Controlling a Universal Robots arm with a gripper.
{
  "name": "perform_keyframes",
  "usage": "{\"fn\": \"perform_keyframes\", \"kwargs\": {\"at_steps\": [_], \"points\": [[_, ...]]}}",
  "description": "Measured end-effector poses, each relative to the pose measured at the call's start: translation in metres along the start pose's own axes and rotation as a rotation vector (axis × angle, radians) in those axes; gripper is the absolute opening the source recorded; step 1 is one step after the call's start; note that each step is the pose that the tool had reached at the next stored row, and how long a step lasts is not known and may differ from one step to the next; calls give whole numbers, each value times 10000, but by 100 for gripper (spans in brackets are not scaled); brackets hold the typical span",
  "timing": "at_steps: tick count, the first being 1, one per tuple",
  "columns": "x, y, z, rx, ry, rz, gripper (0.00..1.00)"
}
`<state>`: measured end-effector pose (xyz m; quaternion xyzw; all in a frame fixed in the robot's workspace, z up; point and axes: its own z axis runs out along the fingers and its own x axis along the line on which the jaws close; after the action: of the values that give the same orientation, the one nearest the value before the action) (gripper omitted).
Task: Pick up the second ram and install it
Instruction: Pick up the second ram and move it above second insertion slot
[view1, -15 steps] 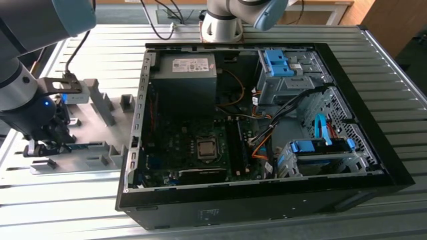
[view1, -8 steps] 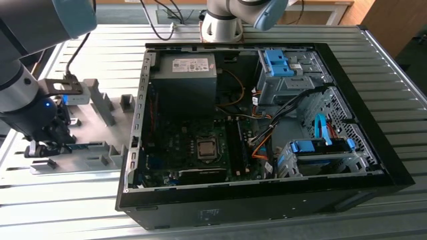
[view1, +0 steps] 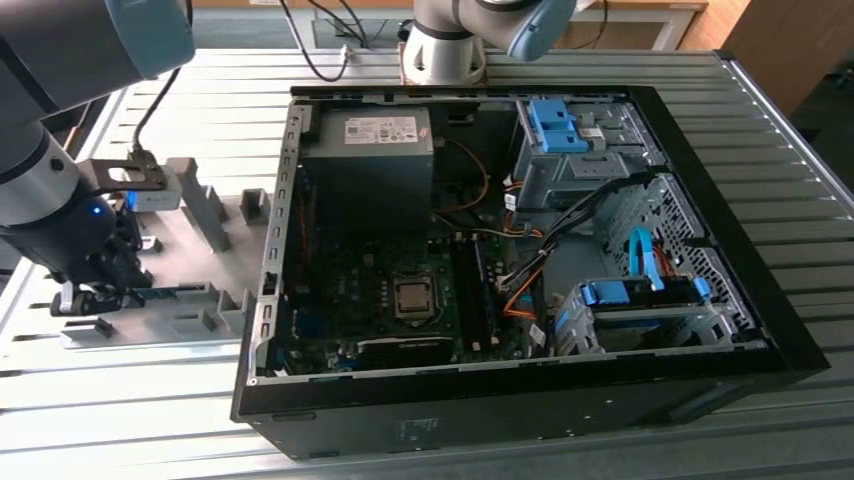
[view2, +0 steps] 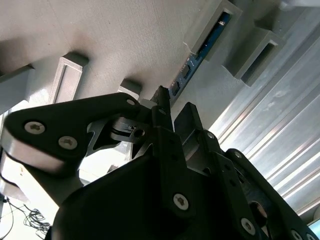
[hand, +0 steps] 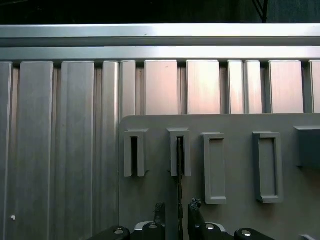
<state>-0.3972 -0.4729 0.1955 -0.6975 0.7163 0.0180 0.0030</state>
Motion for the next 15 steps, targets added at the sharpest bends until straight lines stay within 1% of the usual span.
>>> {"fn": "perform_keyframes", "kwargs": {"at_steps": [15], "points": [[-7, 4, 24, -3, 2, 0, 31]]}}
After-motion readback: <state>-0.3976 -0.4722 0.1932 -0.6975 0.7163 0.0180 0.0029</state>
